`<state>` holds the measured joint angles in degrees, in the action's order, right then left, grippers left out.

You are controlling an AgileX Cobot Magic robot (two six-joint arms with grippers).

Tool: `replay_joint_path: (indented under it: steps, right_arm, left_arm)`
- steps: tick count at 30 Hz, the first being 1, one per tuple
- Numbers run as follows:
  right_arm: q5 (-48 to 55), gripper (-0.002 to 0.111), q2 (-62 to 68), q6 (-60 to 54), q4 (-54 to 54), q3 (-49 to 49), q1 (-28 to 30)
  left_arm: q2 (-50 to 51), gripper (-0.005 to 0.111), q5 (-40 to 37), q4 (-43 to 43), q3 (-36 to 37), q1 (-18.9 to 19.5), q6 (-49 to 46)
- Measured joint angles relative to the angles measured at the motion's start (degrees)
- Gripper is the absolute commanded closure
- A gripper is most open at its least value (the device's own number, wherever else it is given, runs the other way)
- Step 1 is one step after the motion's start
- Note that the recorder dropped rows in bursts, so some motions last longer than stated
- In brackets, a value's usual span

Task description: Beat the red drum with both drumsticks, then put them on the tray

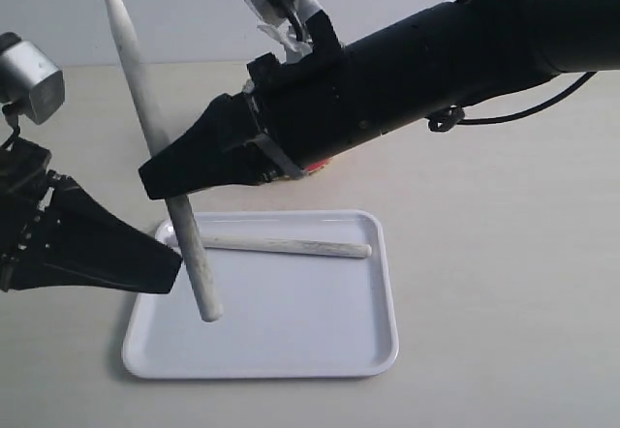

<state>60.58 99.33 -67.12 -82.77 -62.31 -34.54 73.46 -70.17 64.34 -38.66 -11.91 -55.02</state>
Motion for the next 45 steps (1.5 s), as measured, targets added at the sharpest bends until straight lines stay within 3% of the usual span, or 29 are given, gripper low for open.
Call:
replay_joint_path:
  steps: [4,9,15,19,23,31,45]
  right_arm:
    - [-10.38,0.108,0.00,16.26,20.64,0.00,0.00]
    - [-12.92,0.108,0.00,30.36,39.54,0.00,0.00]
    - [-7.55,0.108,-0.02,31.09,49.27,0.00,0.00]
    - [-6.74,0.108,-0.02,30.75,53.85,0.00,-0.45]
    - [-6.03,0.108,0.25,30.73,62.70,-0.75,-4.40]
    - [-4.80,0.108,5.01,30.13,75.83,-7.18,-13.89]
    - [-5.07,0.108,11.55,27.76,77.97,-11.01,-14.20]
  left_arm:
    - [0.00,0.084,0.00,-7.42,0.00,0.00,7.72]
    - [0.00,0.107,0.70,-8.71,0.00,0.00,10.30]
    - [-2.09,0.107,9.34,-20.06,0.00,0.00,21.54]
    - [-4.80,0.107,10.92,-32.17,0.00,0.00,30.67]
    - [-7.95,0.107,11.14,-40.55,0.00,0.00,36.70]
    - [-12.06,0.107,10.58,-43.08,0.00,0.00,40.01]
    - [-14.96,0.107,7.22,-48.27,0.00,0.00,40.65]
